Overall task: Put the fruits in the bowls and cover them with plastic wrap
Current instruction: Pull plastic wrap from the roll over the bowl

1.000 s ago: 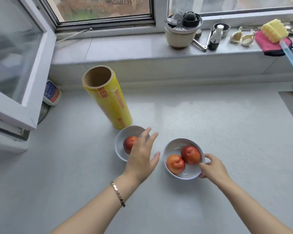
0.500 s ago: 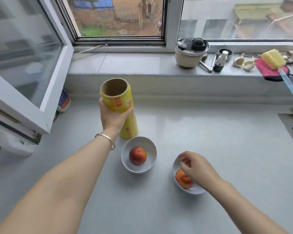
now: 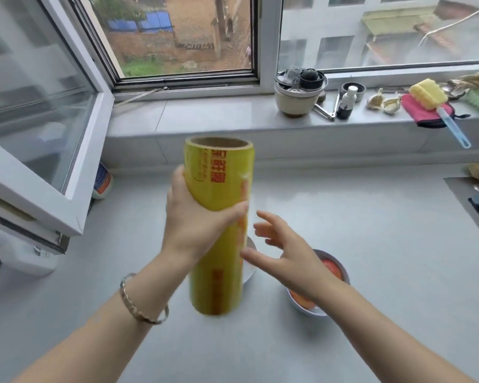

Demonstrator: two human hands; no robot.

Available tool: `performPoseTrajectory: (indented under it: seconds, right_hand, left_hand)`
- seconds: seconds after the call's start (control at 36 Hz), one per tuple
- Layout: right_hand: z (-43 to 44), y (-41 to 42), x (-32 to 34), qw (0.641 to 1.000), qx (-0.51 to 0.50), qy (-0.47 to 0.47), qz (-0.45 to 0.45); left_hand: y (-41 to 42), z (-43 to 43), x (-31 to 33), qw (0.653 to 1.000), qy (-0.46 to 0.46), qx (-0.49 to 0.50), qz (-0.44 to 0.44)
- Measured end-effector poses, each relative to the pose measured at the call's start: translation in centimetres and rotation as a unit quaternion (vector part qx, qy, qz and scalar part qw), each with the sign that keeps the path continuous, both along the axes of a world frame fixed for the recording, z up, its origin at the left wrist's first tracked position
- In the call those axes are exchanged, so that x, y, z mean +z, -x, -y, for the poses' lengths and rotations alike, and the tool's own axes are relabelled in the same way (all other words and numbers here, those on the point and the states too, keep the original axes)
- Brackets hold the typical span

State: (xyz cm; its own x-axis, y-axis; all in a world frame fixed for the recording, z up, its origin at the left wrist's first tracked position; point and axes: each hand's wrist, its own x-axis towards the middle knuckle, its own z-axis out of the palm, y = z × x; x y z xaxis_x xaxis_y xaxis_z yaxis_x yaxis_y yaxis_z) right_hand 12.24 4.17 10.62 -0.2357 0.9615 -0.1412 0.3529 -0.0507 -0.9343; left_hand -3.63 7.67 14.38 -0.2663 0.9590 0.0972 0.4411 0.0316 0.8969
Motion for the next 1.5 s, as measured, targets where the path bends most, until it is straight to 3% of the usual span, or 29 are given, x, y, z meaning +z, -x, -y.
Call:
performPoseTrajectory:
  seconds: [0.06,0.14,0.28,0.39,0.47,0.61,0.69,0.81,1.03,1.25,1.39,1.5]
  right_hand:
    - [1.2,0.1,-0.6,0.998,0.002,0.046,-0.051]
    - [3.6,-0.6,-2.1,0.996,-0.044,0.071,-0.032]
    - [6.7,-3.6,-4.3,0.981,-0.148,0.11,-0.061]
    - [7.2,-5.1,-4.7,0.959,-0.188,0.155,-0.148]
    - [7.2,-5.7,-4.9,0.952,-0.178,0.191,-0.16]
    - [6.4,-7.9,-4.9,0.974,-0.131,0.182,-0.015]
    - [5.2,-9.3,-4.8,0.97,-0.213,0.105,-0.058]
    - [4.2,-9.6,-4.3,0.975,-0.191,0.055,-0.1]
    - [3.5,-9.3,-4.9,0.978,-0.179,0.035,-0.103]
    - [4.0,-9.3,-5.4,0.994,-0.092,-0.061,0.01]
    - [4.8,-8.6,-5.0,0.988,-0.128,-0.036,-0.08]
    - [4.7,-7.7,-4.7,0.969,-0.174,0.051,-0.169]
  left_hand:
    - [-1.8,1.4,-1.7,0.993,0.072,-0.008,0.088]
    - [-4.4,3.4,-4.9,0.967,0.18,-0.003,0.181]
    - [-6.8,6.3,-7.7,0.933,0.248,-0.097,0.243]
    - [-7.1,8.2,-8.6,0.858,0.339,-0.233,0.307]
    - [-6.9,8.8,-9.0,0.821,0.378,-0.251,0.346]
    - [-6.4,9.0,-9.5,0.841,0.374,-0.231,0.317]
    - [-5.7,9.3,-9.7,0.853,0.369,-0.233,0.285]
    - [-4.8,9.7,-9.8,0.864,0.361,-0.242,0.254]
    - [-3.8,10.6,-9.3,0.876,0.353,-0.24,0.223]
    - [-3.4,10.9,-8.9,0.87,0.367,-0.246,0.22]
    - [-3.6,11.1,-9.1,0.877,0.361,-0.207,0.242]
    - [-3.9,11.3,-9.0,0.896,0.341,-0.186,0.215]
